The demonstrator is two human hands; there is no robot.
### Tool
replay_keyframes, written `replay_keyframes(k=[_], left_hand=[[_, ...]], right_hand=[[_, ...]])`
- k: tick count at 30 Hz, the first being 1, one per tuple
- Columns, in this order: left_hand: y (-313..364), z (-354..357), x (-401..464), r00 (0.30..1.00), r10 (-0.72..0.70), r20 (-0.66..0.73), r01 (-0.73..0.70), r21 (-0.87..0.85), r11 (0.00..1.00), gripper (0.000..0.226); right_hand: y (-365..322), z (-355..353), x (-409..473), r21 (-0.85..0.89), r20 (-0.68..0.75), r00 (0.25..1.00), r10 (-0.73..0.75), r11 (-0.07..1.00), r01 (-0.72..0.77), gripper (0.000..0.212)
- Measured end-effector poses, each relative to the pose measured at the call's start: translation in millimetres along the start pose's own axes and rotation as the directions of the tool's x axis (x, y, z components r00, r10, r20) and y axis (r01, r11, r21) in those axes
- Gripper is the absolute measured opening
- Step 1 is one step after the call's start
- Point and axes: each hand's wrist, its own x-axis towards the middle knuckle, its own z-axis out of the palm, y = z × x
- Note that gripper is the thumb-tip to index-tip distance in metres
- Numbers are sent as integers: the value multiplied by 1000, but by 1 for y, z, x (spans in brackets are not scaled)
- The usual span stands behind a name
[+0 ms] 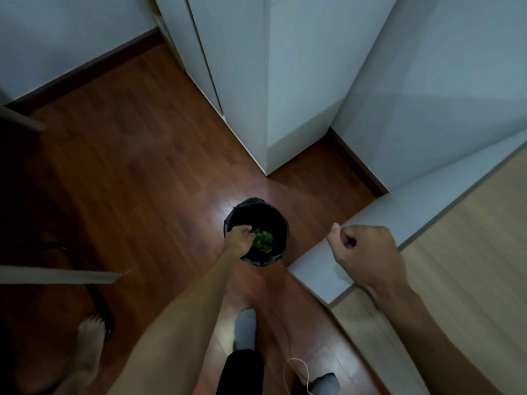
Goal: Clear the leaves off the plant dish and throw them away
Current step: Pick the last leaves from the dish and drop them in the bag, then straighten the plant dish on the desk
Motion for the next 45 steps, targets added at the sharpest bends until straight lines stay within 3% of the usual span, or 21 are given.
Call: replay_keyframes(k=[4, 8, 11, 18, 20, 26, 32, 39, 45], left_hand=[[-9, -4, -12, 993, -3, 122, -6, 68, 998, 32], [12, -11, -77, 971, 181, 158, -218, 262, 940, 39], [30, -23, -124, 935, 312, 167, -351, 332, 876, 42], [109, -45, -209, 815, 520, 255, -576, 445, 685, 49], [139, -38, -232, 774, 559, 298, -632, 431, 645, 41], [198, 30, -289, 632, 675, 382, -769, 419, 483, 49], [192, 120, -363, 524, 725, 446, -847, 365, 388, 12], [145, 231, -416, 501, 650, 571, -865, 317, 389, 13], [129, 307, -441, 565, 624, 540, -821, 289, 493, 7]], right_hand=[[-1, -3, -3, 1, -67, 998, -16, 1000, 16, 49], [-3, -11, -10, 38, -110, 994, 1, 999, 4, 37], [-7, -28, -39, 191, -102, 984, 144, 974, -122, 18], [-12, -107, -102, 29, 136, 973, 187, 981, -193, 51], [0, -121, -115, 81, 87, 960, 268, 958, -275, 56], [33, -172, -176, 204, -90, 889, 449, 882, -425, 55], [82, -219, -275, 243, -228, 799, 556, 828, -506, 51], [155, -244, -401, 348, -232, 683, 693, 715, -607, 46], [213, -263, -477, 384, -264, 572, 776, 629, -676, 36]])
